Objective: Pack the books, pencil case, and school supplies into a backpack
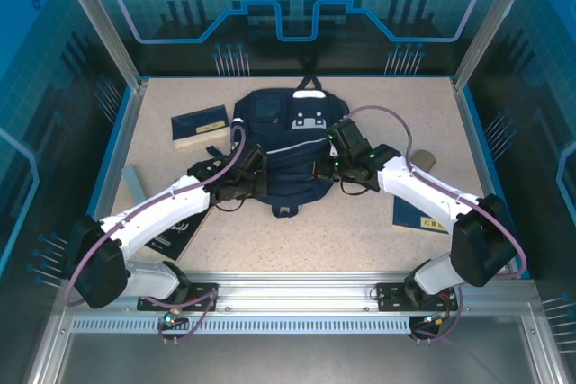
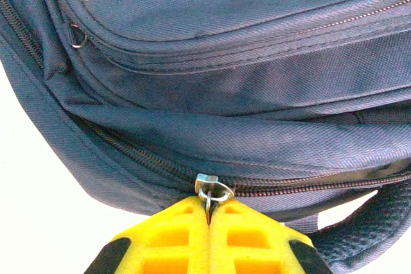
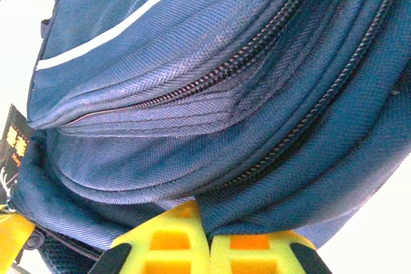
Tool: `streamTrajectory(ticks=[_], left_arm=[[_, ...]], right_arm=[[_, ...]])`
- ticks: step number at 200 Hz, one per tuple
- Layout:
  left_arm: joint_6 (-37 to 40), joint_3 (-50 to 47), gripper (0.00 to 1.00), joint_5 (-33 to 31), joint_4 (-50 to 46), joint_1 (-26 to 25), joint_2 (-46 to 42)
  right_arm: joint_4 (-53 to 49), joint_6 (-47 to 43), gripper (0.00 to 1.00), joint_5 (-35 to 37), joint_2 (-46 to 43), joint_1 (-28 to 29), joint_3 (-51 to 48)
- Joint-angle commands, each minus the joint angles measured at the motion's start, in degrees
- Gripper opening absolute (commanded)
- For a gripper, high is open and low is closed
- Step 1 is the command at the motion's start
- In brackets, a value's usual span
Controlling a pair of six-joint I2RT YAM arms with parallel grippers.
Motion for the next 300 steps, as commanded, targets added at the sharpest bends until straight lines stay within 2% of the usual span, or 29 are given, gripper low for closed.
streamTrajectory(ticks=[1,14,23,38,56,62,78,86,99,117,185,245,266,300], left_arm=[[2.6,-0.1,0.00,-3.0,-4.3,2.6,-0.2],[3.7,-0.4,0.00,-0.9,-3.5,2.7,-0.3],[4.5,-0.9,0.00,3.0,-1.5,2.7,-0.4],[5.2,-2.1,0.00,9.9,3.5,1.8,-1.2],[4.8,-2.7,0.00,12.9,7.7,0.1,-1.3],[4.6,-2.8,0.00,14.0,9.2,-0.3,-1.2],[3.5,-2.9,0.00,15.9,12.3,-1.6,-0.5],[3.0,-2.7,0.00,17.1,13.7,-2.2,0.2],[2.1,-1.7,0.00,18.8,15.4,-3.3,1.7],[1.1,0.2,0.00,21.1,16.3,-4.5,4.5],[0.8,4.8,0.00,24.0,16.1,-6.7,11.5],[2.5,6.6,0.00,25.5,13.3,-7.1,13.7],[3.4,6.9,0.00,25.6,12.1,-7.2,13.8],[6.4,7.8,0.00,22.6,6.0,-7.1,13.2]], right_arm=[[-4.9,-1.5,0.00,7.8,-2.2,-2.7,-1.1],[-4.7,-1.4,0.00,7.5,-2.5,-3.5,-1.3],[-4.1,-1.9,0.00,5.8,-2.5,-4.2,-1.4],[-0.3,-2.8,0.02,-3.0,-2.4,-6.0,-2.0],[4.0,-0.6,0.15,-10.9,-3.4,-7.7,-3.7],[4.3,0.3,0.20,-11.7,-3.7,-8.1,-4.0],[2.8,3.5,0.43,-11.6,-5.1,-9.3,-4.9],[1.6,4.9,0.50,-11.2,-5.9,-9.9,-5.3],[-1.0,7.1,0.56,-9.9,-7.4,-10.4,-5.7],[-3.6,9.5,0.58,-8.6,-9.6,-10.6,-6.3],[-5.4,24.2,0.57,-9.2,-14.7,-9.5,-11.2],[-4.0,27.9,0.50,-10.0,-8.2,-6.4,-11.8],[-3.0,27.6,0.43,-9.9,-5.3,-6.1,-10.3],[-5.7,24.4,0.16,-5.2,-3.1,-6.1,-7.2]])
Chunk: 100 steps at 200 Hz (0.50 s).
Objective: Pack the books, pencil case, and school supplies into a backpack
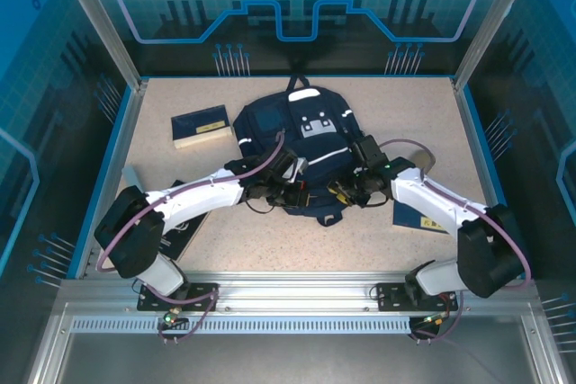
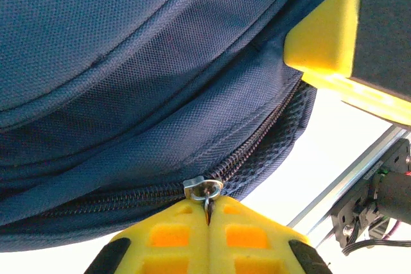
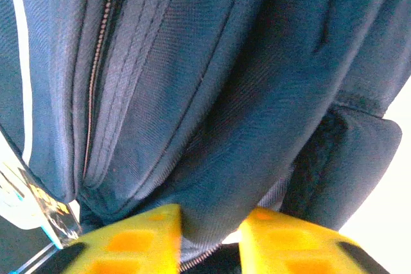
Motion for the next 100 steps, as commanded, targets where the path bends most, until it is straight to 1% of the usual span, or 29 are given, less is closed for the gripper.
streamTrajectory(ticks=[1,20,37,76,100], left_arm=[[3.7,3.1,0.00,-0.9,-5.0,-0.3,-0.7],[6.1,2.5,0.00,-1.0,-8.8,0.6,-1.6],[7.3,0.5,0.00,-2.3,-11.0,2.2,-3.1],[8.0,-3.8,0.00,-2.6,-10.2,6.8,-6.6],[8.0,-4.2,0.00,-4.4,-9.2,8.1,-6.3]], right_arm=[[-2.8,-2.1,0.15,4.3,0.8,0.4,3.5],[-5.2,-3.8,0.04,8.6,0.4,0.2,4.2],[-6.8,-5.0,0.00,11.2,-0.2,-0.4,4.1],[-8.0,-5.5,0.00,13.7,-0.6,-1.7,3.3],[-7.9,-5.5,0.00,14.0,-0.9,-1.7,2.9]])
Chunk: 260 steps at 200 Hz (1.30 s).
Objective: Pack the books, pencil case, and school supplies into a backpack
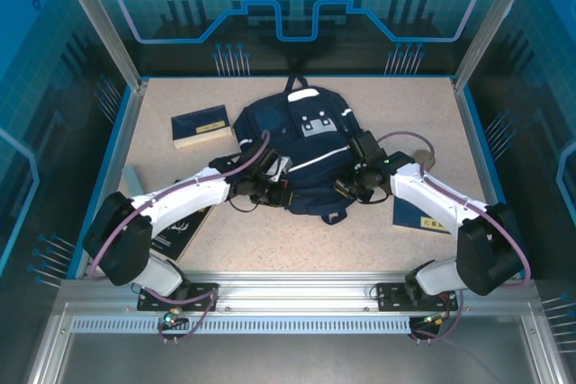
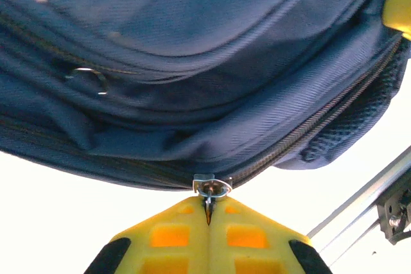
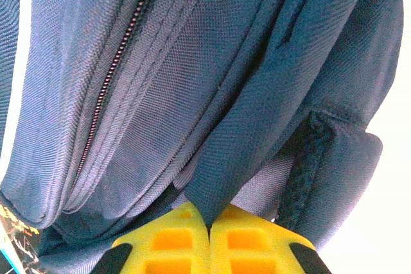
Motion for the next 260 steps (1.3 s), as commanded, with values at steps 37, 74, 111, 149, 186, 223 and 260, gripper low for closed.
streamTrajectory(ticks=[37,74,111,149,186,223,260], left_arm=[[2.9,-0.5,0.00,-8.9,-3.2,4.6,-1.0],[6.1,0.0,0.00,-11.5,-2.1,9.1,-0.4],[8.7,-0.4,0.00,-11.5,3.6,14.4,2.2],[7.2,2.7,0.00,-11.7,7.5,19.9,7.8],[8.5,9.9,0.08,-11.2,4.2,21.1,12.6],[5.4,11.6,0.38,-11.5,1.0,23.5,10.6],[-0.6,6.3,0.63,-13.1,-1.4,27.6,3.6]], right_arm=[[-4.2,-1.4,0.00,9.4,-3.2,-2.1,-0.7],[-5.4,-2.1,0.00,10.7,-5.1,-3.1,-1.3],[-3.1,-3.5,0.00,8.5,-4.3,-3.2,-1.5],[-0.3,-6.0,0.00,3.6,0.6,-2.2,0.7],[8.8,-7.5,0.07,-6.3,4.8,-1.9,0.3],[14.8,-9.4,0.19,-14.3,11.4,0.5,4.6],[16.7,-10.4,0.20,-16.2,19.3,2.2,11.3]])
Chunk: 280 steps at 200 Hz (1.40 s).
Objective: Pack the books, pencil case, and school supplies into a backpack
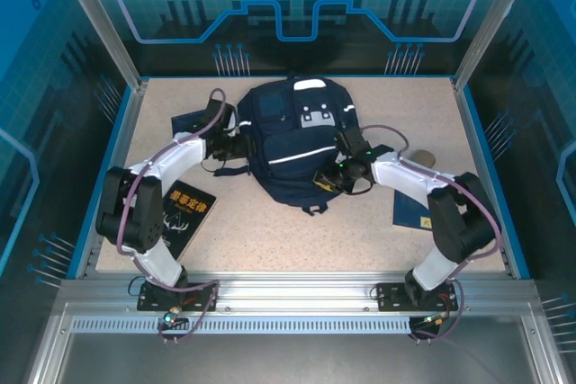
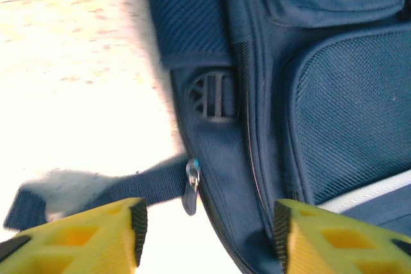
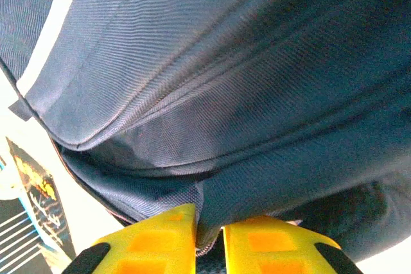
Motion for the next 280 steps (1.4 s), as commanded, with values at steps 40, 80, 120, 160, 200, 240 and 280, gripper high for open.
streamTrajectory(ticks=[40,80,120,160,200,240,280], left_arm=[[-9.1,-10.9,0.76,-6.5,-8.5,6.3,-12.4],[-11.7,-17.2,0.93,-10.6,-16.6,8.2,-18.3],[-15.1,-23.2,0.99,-11.2,-19.6,9.3,-23.8],[-20.3,-28.8,0.99,-6.1,-15.1,11.1,-23.5],[-22.2,-32.3,0.99,-1.1,-11.5,11.2,-23.0],[-27.5,-36.2,0.99,11.9,-2.6,10.7,-23.0],[-34.7,-35.0,0.99,16.3,3.0,3.4,-21.8]], right_arm=[[2.0,-4.6,0.39,-1.5,7.6,1.3,10.8],[-2.6,-9.1,0.74,4.4,1.7,1.2,9.9],[-4.3,-11.3,0.88,6.4,-3.8,1.1,7.1],[-2.3,-9.4,0.89,4.8,-5.9,1.4,4.8],[-3.0,-9.3,0.87,4.7,-6.6,1.8,5.0],[-3.4,-8.8,0.87,5.8,-6.8,1.9,5.1],[-3.9,-8.6,0.87,6.7,-6.4,2.7,5.5]])
